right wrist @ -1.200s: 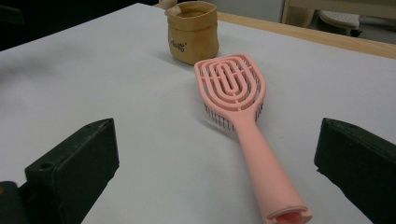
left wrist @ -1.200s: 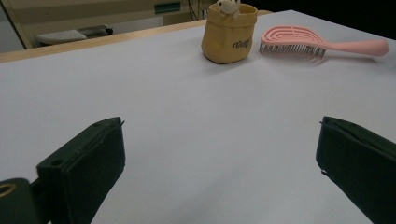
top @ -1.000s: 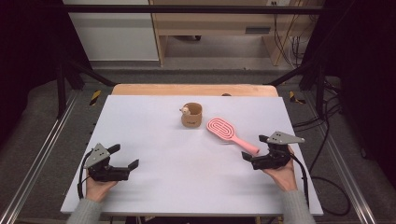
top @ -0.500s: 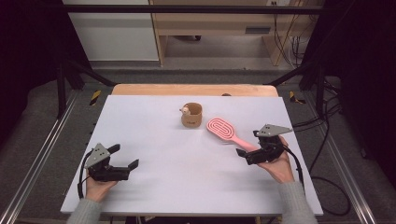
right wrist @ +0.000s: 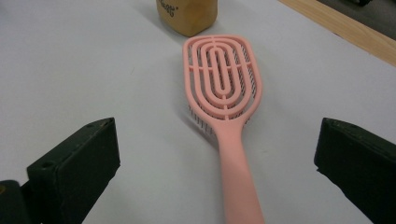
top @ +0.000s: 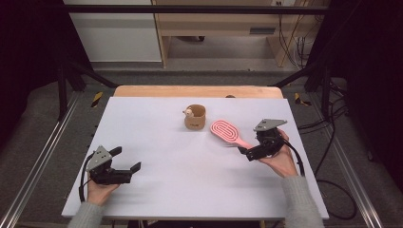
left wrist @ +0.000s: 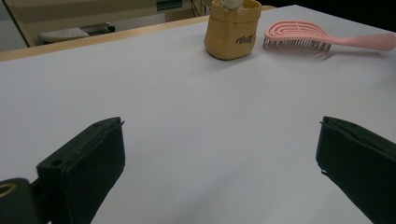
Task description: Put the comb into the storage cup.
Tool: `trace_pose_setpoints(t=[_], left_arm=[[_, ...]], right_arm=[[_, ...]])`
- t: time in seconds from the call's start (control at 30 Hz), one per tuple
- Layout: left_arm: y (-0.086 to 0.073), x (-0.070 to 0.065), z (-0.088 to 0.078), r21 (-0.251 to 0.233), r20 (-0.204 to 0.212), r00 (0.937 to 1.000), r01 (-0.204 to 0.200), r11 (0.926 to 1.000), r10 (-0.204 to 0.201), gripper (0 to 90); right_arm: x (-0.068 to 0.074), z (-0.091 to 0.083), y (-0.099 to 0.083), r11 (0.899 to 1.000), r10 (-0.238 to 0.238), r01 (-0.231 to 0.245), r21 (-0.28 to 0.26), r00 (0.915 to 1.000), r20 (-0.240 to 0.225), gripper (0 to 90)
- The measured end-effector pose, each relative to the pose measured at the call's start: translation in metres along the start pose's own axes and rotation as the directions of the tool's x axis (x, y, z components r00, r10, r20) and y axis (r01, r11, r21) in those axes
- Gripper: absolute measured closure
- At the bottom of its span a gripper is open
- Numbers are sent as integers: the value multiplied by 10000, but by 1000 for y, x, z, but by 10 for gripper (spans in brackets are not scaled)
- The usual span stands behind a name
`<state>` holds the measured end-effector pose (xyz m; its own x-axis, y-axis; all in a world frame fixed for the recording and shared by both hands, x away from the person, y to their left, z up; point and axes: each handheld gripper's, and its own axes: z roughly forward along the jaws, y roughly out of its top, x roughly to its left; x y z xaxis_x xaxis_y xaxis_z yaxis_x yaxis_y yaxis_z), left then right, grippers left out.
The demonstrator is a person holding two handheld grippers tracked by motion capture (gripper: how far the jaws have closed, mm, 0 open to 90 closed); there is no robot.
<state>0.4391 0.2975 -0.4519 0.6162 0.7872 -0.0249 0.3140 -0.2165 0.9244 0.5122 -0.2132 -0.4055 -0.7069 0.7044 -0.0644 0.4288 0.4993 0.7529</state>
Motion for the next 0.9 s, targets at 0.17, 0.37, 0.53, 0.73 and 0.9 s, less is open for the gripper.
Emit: trace_pose_setpoints(t=[0.17,0.37,0.53,0.73,0.9], left_arm=[[0,0,0,9,-14,10000,1,10000,-1,13],[0,0,0,26,-22,10000,-28,10000,28,13],[0,0,0,38,-32,10000,-29,10000,29,13],[0,0,0,37,-36,10000,-28,10000,28,13],[0,0,0,42,-34,10000,-35,10000,35,13]], right_arm=[[-3,4,3,9988,-236,229,439,9996,136,6],[-6,8,7,9946,-468,444,938,9986,232,7],[-8,12,12,9890,-705,668,1322,9972,233,8],[-9,19,17,9793,-956,918,1807,9953,127,9],[-10,25,21,9715,-1067,1033,2132,9943,42,12]])
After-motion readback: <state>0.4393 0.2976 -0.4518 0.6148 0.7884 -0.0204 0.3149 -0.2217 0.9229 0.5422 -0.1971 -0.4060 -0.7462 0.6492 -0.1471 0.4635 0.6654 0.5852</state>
